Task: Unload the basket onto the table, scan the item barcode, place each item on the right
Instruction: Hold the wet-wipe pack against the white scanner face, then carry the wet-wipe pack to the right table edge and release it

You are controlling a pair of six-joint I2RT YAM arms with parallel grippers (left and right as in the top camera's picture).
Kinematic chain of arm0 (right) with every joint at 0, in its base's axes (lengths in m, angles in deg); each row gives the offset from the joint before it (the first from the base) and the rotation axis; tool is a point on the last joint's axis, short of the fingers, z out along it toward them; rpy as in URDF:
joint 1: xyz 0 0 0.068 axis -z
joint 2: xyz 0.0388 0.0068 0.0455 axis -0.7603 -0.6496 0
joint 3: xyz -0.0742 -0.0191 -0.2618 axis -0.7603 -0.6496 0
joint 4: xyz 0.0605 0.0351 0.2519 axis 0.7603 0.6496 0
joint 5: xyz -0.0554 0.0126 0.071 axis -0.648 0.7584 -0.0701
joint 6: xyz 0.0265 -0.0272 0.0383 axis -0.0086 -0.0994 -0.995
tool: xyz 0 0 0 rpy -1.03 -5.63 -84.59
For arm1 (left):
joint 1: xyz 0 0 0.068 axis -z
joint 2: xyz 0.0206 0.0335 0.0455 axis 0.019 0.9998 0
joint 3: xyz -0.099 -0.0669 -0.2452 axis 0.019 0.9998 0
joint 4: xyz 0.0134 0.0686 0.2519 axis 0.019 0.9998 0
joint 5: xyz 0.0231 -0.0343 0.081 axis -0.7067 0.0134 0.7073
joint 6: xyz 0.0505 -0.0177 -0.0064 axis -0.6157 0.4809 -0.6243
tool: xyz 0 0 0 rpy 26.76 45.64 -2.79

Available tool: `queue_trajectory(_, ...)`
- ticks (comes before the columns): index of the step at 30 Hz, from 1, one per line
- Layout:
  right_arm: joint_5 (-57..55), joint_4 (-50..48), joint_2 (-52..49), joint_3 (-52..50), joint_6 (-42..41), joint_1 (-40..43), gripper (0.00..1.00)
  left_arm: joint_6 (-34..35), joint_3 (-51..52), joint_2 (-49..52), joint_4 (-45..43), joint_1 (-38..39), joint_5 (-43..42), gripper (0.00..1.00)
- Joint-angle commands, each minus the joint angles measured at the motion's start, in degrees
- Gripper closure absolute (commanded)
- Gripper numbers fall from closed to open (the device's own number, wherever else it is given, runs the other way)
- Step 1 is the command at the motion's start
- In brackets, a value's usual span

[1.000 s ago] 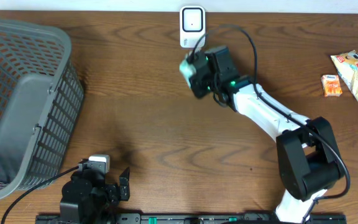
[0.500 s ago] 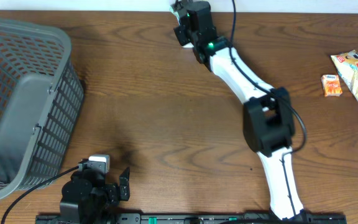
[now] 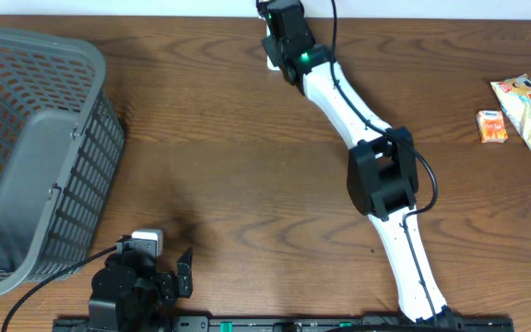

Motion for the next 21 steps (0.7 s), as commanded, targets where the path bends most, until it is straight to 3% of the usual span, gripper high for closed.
queue_trajectory(1,-5.0,10.2,4.0,5.1,-5.3,1.1,0.99,-0.3,-0.2,-0.1,0.1,0.2,-0.7,0.02)
queue_trajectory(7,-5.2,39.0,12.3,6.4,-12.3,4.5,0.99,-0.3,-0.2,-0.1,0.1,0.2,-0.7,0.02)
queue_trajectory(13,-10.3,63.1,13.8,5.2,-21.3,12.5,0.99,-0.3,-0.2,-0.1,0.1,0.2,-0.7,0.02)
queue_trajectory(16,-16.8,70.5,13.8,2.1,-31.0,17.9,0.99,-0.3,-0.2,-0.1,0.1,0.2,-0.7,0.02)
queue_trajectory(21,-18.5,70.4,14.0,-5.2,-36.0,25.9,0.99,-0.3,-0.2,-0.1,0.1,0.2,-0.7,0.02)
